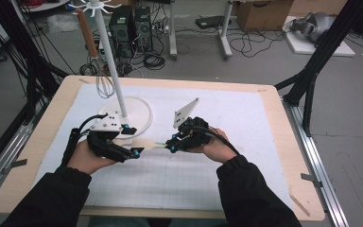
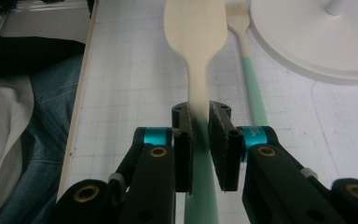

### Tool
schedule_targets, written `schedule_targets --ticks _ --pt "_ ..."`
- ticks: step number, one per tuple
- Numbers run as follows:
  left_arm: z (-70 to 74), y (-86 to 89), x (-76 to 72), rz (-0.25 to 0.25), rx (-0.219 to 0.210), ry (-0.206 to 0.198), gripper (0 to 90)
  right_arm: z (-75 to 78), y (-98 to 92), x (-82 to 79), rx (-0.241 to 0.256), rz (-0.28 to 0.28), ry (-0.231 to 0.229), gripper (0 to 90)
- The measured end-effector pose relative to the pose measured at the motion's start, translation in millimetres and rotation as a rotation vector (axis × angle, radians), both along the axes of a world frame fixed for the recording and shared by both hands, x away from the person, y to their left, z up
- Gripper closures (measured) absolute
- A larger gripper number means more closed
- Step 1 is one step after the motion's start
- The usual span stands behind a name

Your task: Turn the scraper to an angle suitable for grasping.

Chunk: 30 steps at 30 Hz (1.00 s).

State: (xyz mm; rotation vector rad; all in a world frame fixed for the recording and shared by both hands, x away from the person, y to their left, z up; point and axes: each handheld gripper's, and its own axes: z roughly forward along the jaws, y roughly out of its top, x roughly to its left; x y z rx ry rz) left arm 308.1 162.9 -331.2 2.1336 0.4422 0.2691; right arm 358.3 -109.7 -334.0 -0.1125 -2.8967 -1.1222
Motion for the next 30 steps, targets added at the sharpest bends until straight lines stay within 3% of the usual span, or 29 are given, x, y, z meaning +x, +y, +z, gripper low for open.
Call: schedule_targets --ticks 16,21,30 --pt "-15.1 -17.4 4.4 -0.106 0.077 0.094 34.8 0.9 13.8 -12.2 -0.024 0.072 0.003 80.3" --pt "-17.9 -20.3 5.2 -0.133 0.111 0.106 38.5 2.6 16.0 -15.5 -0.028 0.091 -0.003 80.3" --pt "-21.6 -22.7 4.6 -0.180 0.125 0.122 48.3 3.5 18.3 -18.0 -0.042 0.100 -0.004 80.3"
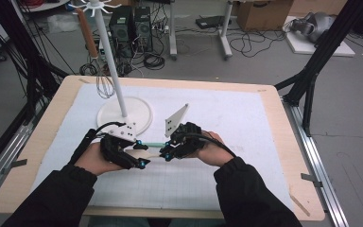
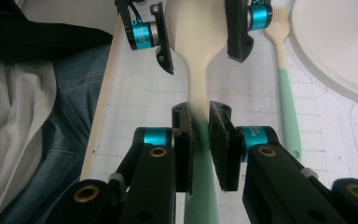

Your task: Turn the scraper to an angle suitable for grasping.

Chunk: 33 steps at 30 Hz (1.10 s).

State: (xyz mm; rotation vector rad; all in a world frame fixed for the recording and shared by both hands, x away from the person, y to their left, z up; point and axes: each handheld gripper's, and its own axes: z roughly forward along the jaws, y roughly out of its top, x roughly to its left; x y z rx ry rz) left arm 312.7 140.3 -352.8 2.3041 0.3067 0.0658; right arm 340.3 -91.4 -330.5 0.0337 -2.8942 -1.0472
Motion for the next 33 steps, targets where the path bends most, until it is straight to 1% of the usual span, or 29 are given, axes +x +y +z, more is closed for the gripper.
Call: schedule_targets --ticks 4,7,9,10,11,15,17,18,19,23,26,30,33 --pt "-0.9 -0.9 -0.5 -0.011 0.016 0.004 49.1 -1.0 1.2 -0.4 -0.010 0.006 0.001 80.3" --pt "-1.5 -1.5 -0.9 -0.022 0.026 0.000 50.0 -1.5 1.7 -0.8 -0.014 0.008 0.004 80.3" --pt "-2.0 -2.0 -2.4 -0.021 0.024 -0.009 50.7 -1.6 1.8 -1.0 -0.014 0.012 0.002 80.2" --pt "-1.8 -1.4 -1.9 -0.034 0.036 -0.012 51.0 -1.6 1.8 -1.0 -0.013 0.012 0.001 80.2" --pt "-2.7 -1.8 -2.7 -0.030 0.032 -0.010 51.4 -1.7 1.8 -1.0 -0.010 0.014 0.004 80.2" --pt "-4.3 -2.4 -5.0 -0.038 0.053 -0.035 52.8 -2.7 3.0 -1.0 -0.010 0.021 0.005 80.0" --pt "-4.3 -1.6 -5.3 -0.038 0.046 -0.036 53.5 -3.3 3.6 -0.9 -0.012 0.023 0.005 79.9" --pt "-3.9 -1.1 -5.5 -0.039 0.047 -0.028 53.8 -3.2 3.8 -0.9 -0.012 0.025 0.004 79.9" --pt "-4.0 -0.7 -5.4 -0.040 0.050 -0.038 54.1 -3.0 3.8 -1.0 -0.009 0.024 0.003 79.8" --pt "-2.8 0.6 -6.3 -0.039 0.051 -0.046 54.7 -2.1 3.8 -0.9 0.003 0.025 -0.003 79.6" --pt "-3.6 0.2 -7.4 -0.037 0.044 -0.049 55.0 -2.5 4.0 -0.6 0.001 0.032 0.004 79.4" --pt "-3.6 1.5 -6.7 -0.041 0.051 -0.049 55.2 -2.5 4.1 -0.4 0.004 0.031 0.000 78.9" --pt "-4.3 1.6 -7.3 -0.034 0.042 -0.051 55.4 -2.6 4.0 -0.4 0.007 0.028 0.003 78.3"
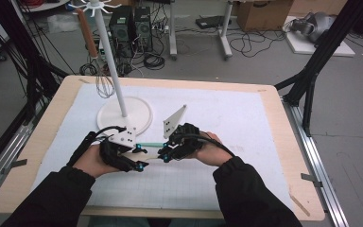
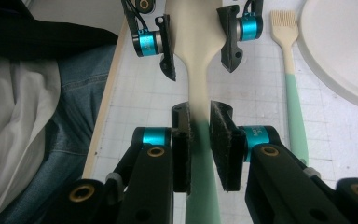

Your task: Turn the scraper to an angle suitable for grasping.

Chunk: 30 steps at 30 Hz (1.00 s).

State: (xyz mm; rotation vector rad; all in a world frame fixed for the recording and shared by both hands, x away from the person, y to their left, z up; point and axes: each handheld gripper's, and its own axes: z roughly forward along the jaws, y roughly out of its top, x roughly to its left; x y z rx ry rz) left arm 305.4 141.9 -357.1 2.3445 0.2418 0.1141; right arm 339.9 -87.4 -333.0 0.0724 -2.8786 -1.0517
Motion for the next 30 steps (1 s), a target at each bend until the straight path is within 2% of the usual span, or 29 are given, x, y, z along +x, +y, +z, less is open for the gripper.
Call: schedule_targets --ticks 2,8,12,15,20,27,30 --pt "0.6 1.2 0.3 0.002 0.006 0.003 55.4 -0.2 0.0 0.3 0.005 -0.004 -0.006 76.3" --pt "1.6 5.7 0.0 0.019 0.000 -0.008 55.5 0.6 -4.0 1.6 0.022 -0.031 -0.002 62.4" --pt "3.9 9.7 -0.6 0.022 -0.008 -0.018 55.5 -4.6 -8.9 2.6 0.029 -0.046 -0.001 59.1" --pt "4.4 13.8 -1.3 0.031 -0.019 -0.016 55.4 -8.0 -15.4 3.7 0.025 -0.059 -0.003 59.0" --pt "4.3 20.6 -0.5 0.033 -0.046 -0.004 55.2 -9.8 -26.7 4.9 0.051 -0.077 0.001 60.5" --pt "5.4 22.3 -1.0 0.033 -0.069 0.004 55.1 -9.1 -26.9 3.6 0.058 -0.069 -0.010 65.6" --pt "5.9 23.6 -0.3 0.027 -0.072 0.002 54.8 -8.3 -27.2 3.9 0.063 -0.062 -0.012 71.0"
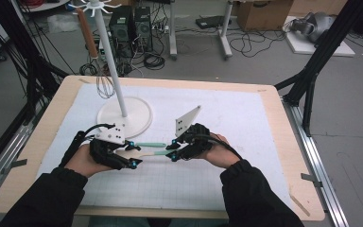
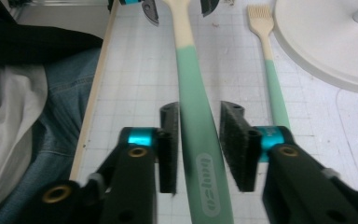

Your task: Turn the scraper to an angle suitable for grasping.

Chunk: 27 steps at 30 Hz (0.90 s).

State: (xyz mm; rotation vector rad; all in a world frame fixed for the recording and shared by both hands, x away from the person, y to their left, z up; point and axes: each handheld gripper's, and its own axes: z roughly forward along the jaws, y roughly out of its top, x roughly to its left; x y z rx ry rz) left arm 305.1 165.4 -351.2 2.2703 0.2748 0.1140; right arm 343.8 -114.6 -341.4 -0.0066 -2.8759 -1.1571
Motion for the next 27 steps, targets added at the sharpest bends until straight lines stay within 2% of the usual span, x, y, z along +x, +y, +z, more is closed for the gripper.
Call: schedule_targets --ticks 5,9,14,16,18,21,25,27 --pt "-1.5 -1.3 0.1 -0.004 0.006 0.007 52.8 1.6 0.9 -3.0 -0.016 0.032 -0.013 74.0" --pt "-1.8 -2.0 1.3 -0.001 0.013 0.028 50.8 3.0 2.3 -5.4 -0.034 0.027 -0.015 74.3" --pt "-0.9 -2.2 2.6 0.003 0.022 0.036 49.8 5.7 5.6 -6.7 -0.061 0.031 -0.022 74.5" --pt "-1.5 -2.5 2.9 0.005 0.013 0.048 48.8 8.0 8.3 -8.0 -0.078 0.032 -0.036 74.6" --pt "-1.0 -2.7 2.7 0.014 0.020 0.041 46.1 10.1 12.1 -9.5 -0.104 0.038 -0.064 74.6" --pt "-1.1 -3.8 2.2 0.012 0.022 0.043 45.3 9.3 17.2 -11.3 -0.123 0.048 -0.066 74.7" --pt "-2.4 -8.1 2.4 -0.005 0.026 0.042 49.2 9.8 23.3 -12.5 -0.129 0.057 -0.081 74.6" --pt "-3.5 -11.3 2.4 -0.015 0.027 0.050 55.2 10.0 26.8 -13.7 -0.139 0.060 -0.090 74.6"
